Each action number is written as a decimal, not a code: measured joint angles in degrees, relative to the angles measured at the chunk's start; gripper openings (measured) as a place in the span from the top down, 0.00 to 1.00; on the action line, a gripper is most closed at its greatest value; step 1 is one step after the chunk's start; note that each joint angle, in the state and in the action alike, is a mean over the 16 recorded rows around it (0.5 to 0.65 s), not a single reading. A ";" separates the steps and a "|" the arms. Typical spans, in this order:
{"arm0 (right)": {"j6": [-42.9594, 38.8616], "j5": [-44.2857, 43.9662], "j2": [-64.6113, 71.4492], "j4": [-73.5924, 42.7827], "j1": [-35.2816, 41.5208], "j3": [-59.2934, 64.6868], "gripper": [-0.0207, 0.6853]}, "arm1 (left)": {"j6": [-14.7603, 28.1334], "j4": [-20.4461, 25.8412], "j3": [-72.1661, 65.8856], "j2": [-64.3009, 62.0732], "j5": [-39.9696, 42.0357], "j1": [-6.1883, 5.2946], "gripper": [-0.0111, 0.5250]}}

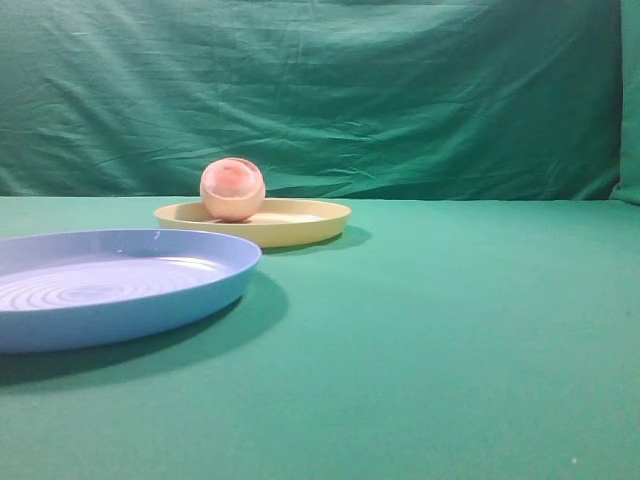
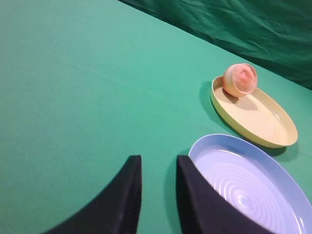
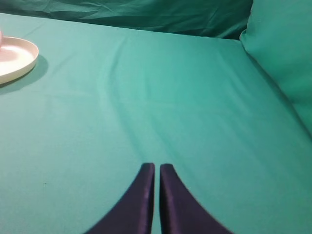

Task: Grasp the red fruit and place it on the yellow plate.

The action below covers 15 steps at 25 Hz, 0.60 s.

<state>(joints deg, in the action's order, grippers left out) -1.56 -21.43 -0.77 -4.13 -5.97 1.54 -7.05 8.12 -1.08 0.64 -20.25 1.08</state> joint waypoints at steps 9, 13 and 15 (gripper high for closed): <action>-0.01 0.00 0.00 0.00 0.00 0.00 0.97 | 0.00 0.00 0.00 0.00 0.00 0.00 0.69; -0.02 0.00 0.00 0.00 0.00 0.00 0.97 | 0.00 0.00 0.00 0.00 0.00 0.00 0.69; -0.03 0.00 0.00 0.00 0.00 0.00 0.97 | 0.00 0.00 0.00 0.00 0.00 0.00 0.69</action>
<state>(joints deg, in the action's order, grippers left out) -1.59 -21.43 -0.77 -4.13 -5.97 1.54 -7.05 8.12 -1.08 0.64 -20.25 1.08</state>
